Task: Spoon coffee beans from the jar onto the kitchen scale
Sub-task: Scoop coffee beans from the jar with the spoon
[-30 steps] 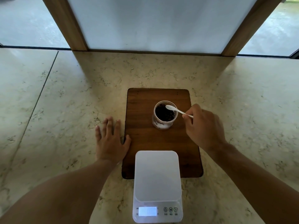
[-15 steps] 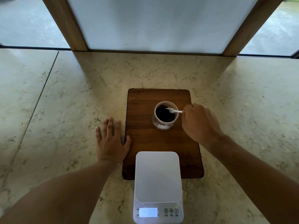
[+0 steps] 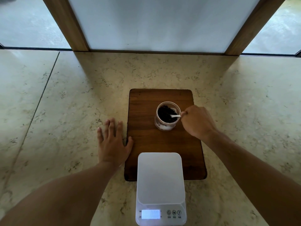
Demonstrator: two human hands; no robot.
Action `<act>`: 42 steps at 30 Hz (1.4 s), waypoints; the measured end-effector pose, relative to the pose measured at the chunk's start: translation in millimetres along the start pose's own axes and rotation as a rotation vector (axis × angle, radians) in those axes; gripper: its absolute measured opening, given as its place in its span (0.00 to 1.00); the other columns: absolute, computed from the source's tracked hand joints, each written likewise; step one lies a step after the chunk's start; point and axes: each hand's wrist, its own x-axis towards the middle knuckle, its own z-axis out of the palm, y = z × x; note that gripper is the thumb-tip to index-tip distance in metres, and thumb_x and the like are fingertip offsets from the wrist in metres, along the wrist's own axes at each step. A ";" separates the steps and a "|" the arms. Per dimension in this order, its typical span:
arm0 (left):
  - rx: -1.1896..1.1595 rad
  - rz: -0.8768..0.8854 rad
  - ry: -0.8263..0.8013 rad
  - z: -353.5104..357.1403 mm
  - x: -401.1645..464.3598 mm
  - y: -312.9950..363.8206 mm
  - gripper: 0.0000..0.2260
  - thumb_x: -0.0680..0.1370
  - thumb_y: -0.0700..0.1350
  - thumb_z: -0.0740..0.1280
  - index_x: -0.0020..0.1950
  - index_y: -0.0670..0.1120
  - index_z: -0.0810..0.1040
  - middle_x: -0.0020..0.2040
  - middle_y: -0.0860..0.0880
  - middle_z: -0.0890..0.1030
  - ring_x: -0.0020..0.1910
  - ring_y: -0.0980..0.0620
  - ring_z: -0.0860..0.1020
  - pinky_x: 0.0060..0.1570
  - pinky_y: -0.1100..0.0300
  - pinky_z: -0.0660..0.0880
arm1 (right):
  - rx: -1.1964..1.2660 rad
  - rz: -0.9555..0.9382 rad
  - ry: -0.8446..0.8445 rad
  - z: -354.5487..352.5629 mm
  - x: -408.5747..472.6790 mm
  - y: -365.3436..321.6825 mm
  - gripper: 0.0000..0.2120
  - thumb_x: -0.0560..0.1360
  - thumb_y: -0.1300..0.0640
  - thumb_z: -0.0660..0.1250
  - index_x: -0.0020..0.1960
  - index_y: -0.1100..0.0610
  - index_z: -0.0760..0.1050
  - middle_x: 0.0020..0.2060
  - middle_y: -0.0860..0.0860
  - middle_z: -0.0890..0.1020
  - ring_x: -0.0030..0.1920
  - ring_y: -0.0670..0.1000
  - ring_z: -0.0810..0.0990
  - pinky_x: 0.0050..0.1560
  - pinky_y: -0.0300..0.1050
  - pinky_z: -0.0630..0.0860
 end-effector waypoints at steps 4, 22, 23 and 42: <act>0.001 -0.003 -0.005 -0.4 0.1 0.2 0.35 0.77 0.63 0.50 0.79 0.46 0.57 0.81 0.40 0.55 0.81 0.41 0.48 0.77 0.38 0.47 | 0.110 0.061 -0.005 0.3 -0.3 2.5 0.18 0.80 0.55 0.59 0.39 0.62 0.80 0.32 0.57 0.81 0.32 0.54 0.79 0.27 0.41 0.68; 0.007 0.005 0.007 -2.3 -0.9 1.4 0.35 0.76 0.63 0.50 0.79 0.45 0.60 0.80 0.39 0.58 0.80 0.39 0.52 0.77 0.38 0.49 | 0.137 0.130 -0.173 -13.5 -8.1 -0.7 0.15 0.82 0.58 0.55 0.60 0.59 0.78 0.49 0.55 0.80 0.46 0.54 0.78 0.46 0.45 0.74; 0.006 0.006 0.009 -2.3 -1.0 1.4 0.35 0.76 0.63 0.50 0.79 0.45 0.60 0.80 0.38 0.58 0.80 0.39 0.52 0.77 0.37 0.49 | 0.126 0.113 -0.165 -11.5 -5.9 2.1 0.15 0.82 0.59 0.55 0.60 0.60 0.78 0.48 0.56 0.79 0.44 0.54 0.77 0.45 0.45 0.73; 0.018 0.002 -0.004 -0.9 -0.7 0.8 0.35 0.77 0.64 0.49 0.79 0.45 0.58 0.81 0.39 0.56 0.81 0.40 0.50 0.77 0.38 0.48 | 0.524 0.266 -0.142 -11.3 -9.6 15.7 0.11 0.77 0.59 0.60 0.47 0.61 0.81 0.33 0.47 0.76 0.41 0.51 0.75 0.49 0.51 0.76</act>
